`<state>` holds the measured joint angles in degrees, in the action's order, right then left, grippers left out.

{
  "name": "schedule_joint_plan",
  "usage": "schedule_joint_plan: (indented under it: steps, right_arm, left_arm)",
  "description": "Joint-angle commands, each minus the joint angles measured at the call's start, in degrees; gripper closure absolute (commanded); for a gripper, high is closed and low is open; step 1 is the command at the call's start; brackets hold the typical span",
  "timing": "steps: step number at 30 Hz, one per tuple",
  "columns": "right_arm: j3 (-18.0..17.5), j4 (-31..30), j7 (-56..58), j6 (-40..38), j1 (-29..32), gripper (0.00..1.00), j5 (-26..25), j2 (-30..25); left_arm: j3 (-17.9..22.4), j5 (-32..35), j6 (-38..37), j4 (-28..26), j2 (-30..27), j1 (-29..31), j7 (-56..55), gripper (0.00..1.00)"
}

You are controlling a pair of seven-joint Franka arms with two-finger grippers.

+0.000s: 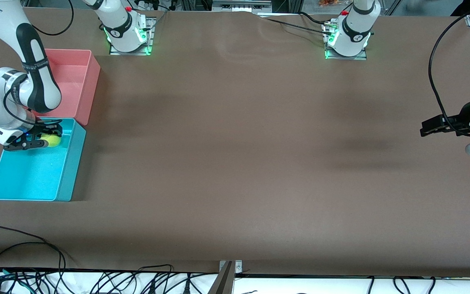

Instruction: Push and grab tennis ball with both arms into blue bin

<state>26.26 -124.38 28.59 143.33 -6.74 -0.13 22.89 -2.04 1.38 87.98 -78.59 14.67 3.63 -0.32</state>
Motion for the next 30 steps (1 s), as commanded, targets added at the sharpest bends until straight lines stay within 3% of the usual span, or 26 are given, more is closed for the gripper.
schedule_joint_plan:
  steps: [1, 4, 6, 8, 9, 10, 30]
  right_arm:
    - [-1.13, -0.42, 0.24, 1.42, 1.03, 0.7, 1.45, 0.75]
    - [-1.21, -0.42, 0.15, 1.34, 1.03, 0.64, 1.53, 0.75]
    - [-1.3, -0.42, 0.15, 1.42, 1.03, 0.52, 1.88, 1.02]
    - [-1.56, -0.34, -0.11, 1.34, 1.2, 0.29, 2.85, 1.1]
    - [-1.65, -0.34, -0.28, 1.34, 1.2, 0.08, 3.46, 1.1]
    - [-1.65, -0.34, -0.29, 1.25, 1.2, 0.0, 3.9, 1.02]
    - [-1.83, 2.48, -0.2, -1.21, 3.14, 0.0, 4.08, -3.99]
  left_arm:
    - [0.02, 0.47, -1.23, 1.33, 0.1, -0.2, 1.02, 0.0]
    - [0.02, 0.47, -1.23, 1.33, 0.19, -0.2, 1.02, 0.0]
    - [0.02, 0.47, -1.23, 1.42, 0.19, -0.2, 1.02, 0.0]
    - [0.02, 0.47, -1.23, 1.42, 0.19, -0.2, 1.02, 0.0]
    - [0.02, 0.47, -1.23, 1.33, 0.19, -0.2, 1.02, 0.0]
    - [0.02, 0.47, -1.23, 1.42, 0.19, -0.2, 1.02, 0.0]
    - [0.02, 0.47, -1.23, 1.42, 0.19, -0.2, 1.02, 0.0]
